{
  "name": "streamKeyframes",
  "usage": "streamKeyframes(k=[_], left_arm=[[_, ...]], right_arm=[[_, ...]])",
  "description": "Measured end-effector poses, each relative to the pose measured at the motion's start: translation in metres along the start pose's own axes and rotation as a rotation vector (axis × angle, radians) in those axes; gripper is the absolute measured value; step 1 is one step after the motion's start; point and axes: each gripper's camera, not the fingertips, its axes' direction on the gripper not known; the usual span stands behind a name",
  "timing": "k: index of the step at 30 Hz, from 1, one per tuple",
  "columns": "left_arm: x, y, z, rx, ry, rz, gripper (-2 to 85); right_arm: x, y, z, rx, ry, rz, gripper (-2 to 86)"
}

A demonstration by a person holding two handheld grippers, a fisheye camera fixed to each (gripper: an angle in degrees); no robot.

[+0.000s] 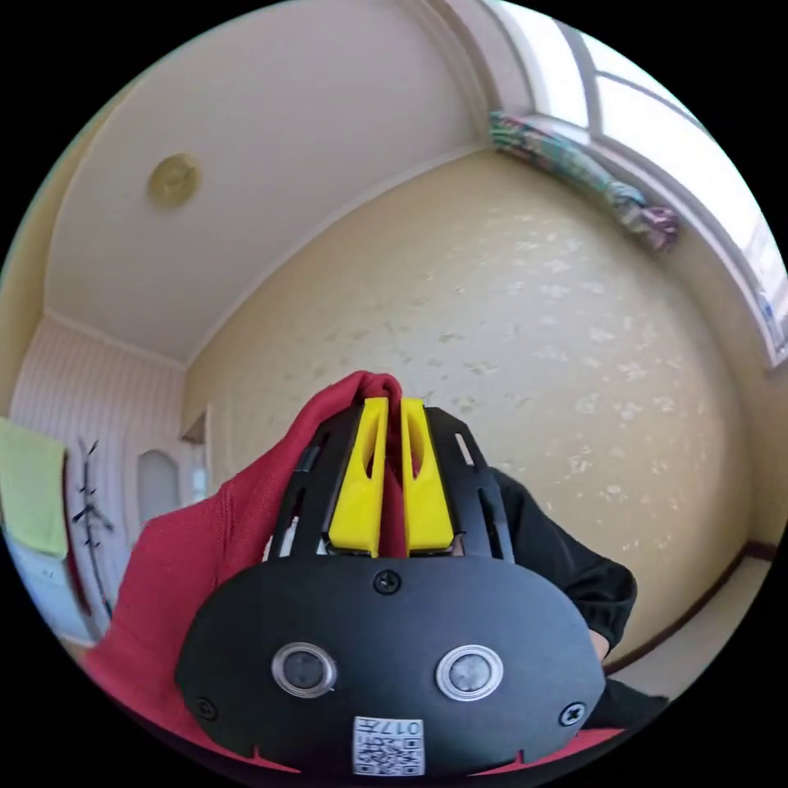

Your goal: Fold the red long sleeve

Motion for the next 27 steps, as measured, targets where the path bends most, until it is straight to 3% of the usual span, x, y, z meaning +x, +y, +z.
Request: streamKeyframes(k=[4, 8, 9, 11, 13, 15, 20, 23, 25, 27], left_arm=[[0.01, 0.017, 0.006, 0.272, 0.06, 0.024, 2.1], [0.012, 0.031, 0.013, 0.38, 0.069, -0.014, 2.1], [0.01, 0.033, 0.02, 0.382, 0.088, -0.031, 2.3], [0.01, 0.031, 0.031, 0.365, 0.08, -0.065, 2.6], [0.02, 0.019, 0.042, 0.293, 0.012, -0.09, 3.0], [0.037, 0.005, 0.046, 0.244, -0.044, -0.086, 3.2], [0.103, -0.036, 0.045, 0.045, -0.446, -0.13, 3.5], [0.14, -0.057, 0.055, -0.145, -0.784, -0.22, 3.5], [0.163, -0.063, 0.071, -0.354, -1.128, -0.196, 3.2], [0.16, -0.052, 0.07, -0.414, -1.406, -0.284, 2.8]], right_arm=[[-0.028, 0.002, 0.066, -0.008, -0.038, -0.191, 18.1], [-0.04, 0.016, 0.144, -0.052, 0.04, -0.288, 23.9], [-0.041, 0.018, 0.151, -0.041, 0.062, -0.292, 23.7], [-0.044, 0.023, 0.161, 0.005, 0.029, -0.313, 11.8], [-0.058, 0.034, 0.145, 0.091, -0.06, -0.424, 6.0], [-0.07, 0.041, 0.121, 0.197, 0.024, -0.388, 5.4], [-0.161, 0.055, 0.038, 0.483, 0.242, -0.546, 4.9], [-0.221, 0.058, 0.017, 0.618, 0.392, -0.59, 4.7], [-0.244, 0.061, 0.014, 0.698, 0.407, -0.588, 4.6], [-0.254, 0.068, 0.017, 0.789, 0.345, -0.573, 4.6]])
